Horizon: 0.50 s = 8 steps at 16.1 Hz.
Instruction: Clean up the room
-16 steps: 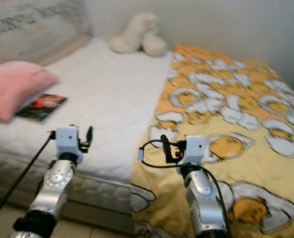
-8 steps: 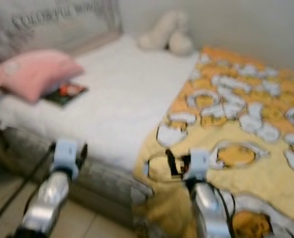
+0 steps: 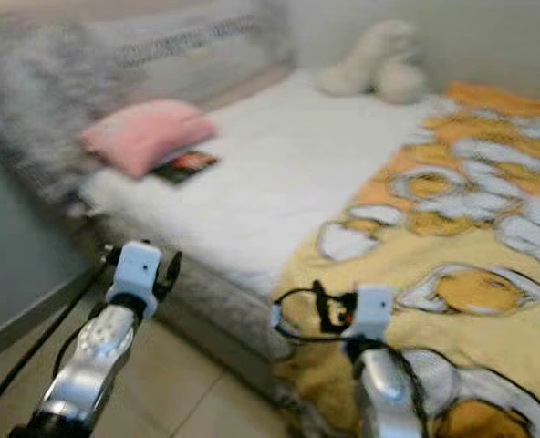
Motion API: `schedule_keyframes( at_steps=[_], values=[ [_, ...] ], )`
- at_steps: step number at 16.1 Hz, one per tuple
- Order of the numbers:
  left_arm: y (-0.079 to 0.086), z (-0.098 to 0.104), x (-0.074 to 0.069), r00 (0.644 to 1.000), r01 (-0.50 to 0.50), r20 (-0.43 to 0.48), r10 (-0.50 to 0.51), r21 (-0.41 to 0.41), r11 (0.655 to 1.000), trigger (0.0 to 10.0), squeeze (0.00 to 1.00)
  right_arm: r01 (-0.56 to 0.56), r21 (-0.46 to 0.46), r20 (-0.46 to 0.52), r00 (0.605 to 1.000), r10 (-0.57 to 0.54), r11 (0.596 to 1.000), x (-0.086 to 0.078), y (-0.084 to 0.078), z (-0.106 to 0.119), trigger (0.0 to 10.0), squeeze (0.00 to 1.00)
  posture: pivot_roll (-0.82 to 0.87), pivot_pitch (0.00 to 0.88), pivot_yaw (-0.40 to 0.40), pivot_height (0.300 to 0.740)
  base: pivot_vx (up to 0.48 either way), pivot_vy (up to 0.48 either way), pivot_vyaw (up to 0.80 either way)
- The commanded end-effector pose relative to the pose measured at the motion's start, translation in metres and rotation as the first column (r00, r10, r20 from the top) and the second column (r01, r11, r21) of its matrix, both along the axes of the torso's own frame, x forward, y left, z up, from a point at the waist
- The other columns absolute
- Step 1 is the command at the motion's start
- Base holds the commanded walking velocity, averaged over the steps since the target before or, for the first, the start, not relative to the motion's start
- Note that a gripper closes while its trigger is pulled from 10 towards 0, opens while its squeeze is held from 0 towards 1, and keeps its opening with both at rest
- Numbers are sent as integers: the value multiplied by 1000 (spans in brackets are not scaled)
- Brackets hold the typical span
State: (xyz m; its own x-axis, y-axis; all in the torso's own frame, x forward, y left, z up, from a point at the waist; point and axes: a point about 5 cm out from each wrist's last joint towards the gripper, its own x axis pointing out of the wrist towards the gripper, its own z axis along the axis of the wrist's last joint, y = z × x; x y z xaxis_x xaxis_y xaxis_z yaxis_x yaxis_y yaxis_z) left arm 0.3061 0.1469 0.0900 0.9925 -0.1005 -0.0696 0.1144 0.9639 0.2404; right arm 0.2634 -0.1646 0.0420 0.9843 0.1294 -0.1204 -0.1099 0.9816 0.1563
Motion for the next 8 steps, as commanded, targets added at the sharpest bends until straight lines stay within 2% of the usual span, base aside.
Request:
schedule_keyframes(
  at_steps=[1, 4, 6, 8],
  values=[
    [0, 0, 3, 1000, -16, -19, 16, -32, 999, 10000, 0, -21, -9, 6, 1000, 21, 1000, -1, 4, 1, 10000, 0, 70, 0, 78, 731, 0, 480, 550],
    [-8, -4, -1, 999, -21, -44, 19, -49, 999, 10000, 0, -33, -19, 7, 999, 33, 999, 2, -1, 2, 10000, 0, 62, 0, 65, 731, 0, 480, 554],
    [-9, 1, 5, 1000, -16, -10, 15, -78, 997, 10000, 0, -36, -25, 8, 999, 36, 999, 4, -4, 4, 10000, 0, 60, 0, 21, 731, 0, 480, 525],
    [-14, -2, 4, 1000, -16, -21, 14, -74, 997, 10000, 0, -94, -57, 13, 995, 95, 994, 7, -4, 9, 10000, 0, 66, 0, 3, 740, 0, 480, 456]
  ],
)
